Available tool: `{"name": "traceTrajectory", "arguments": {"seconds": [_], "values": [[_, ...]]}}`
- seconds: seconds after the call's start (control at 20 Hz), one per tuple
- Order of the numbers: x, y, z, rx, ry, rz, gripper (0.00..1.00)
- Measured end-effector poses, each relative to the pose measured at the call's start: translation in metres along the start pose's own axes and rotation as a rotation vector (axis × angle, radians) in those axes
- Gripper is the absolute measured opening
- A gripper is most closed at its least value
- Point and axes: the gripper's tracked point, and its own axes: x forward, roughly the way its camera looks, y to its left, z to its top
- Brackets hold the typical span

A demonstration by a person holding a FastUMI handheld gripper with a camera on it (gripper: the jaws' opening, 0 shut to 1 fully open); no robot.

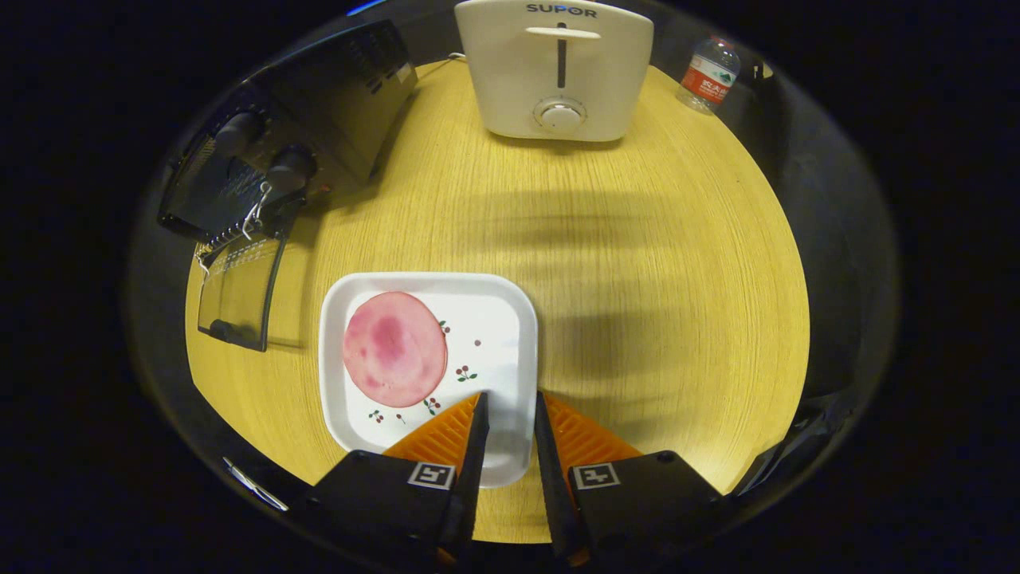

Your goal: Open the toaster oven, put the food inside, and close the toaster oven door.

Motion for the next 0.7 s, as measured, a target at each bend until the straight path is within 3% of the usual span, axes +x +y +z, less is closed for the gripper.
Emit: {"name": "traceTrajectory", "arguments": {"seconds": [0.25,0.35,0.45,0.7], "values": [[0.0011,-0.0043,0.0002,0.037,0.024,0.032,0.17],[-0.0048,-0.0063,0.005,0.045,0.015,0.033,0.17],[0.0016,-0.0066,0.0032,0.022,0.014,0.046,0.05],[-0.0016,-0.0054,0.0016,0.034,0.009,0.111,0.02]]}}
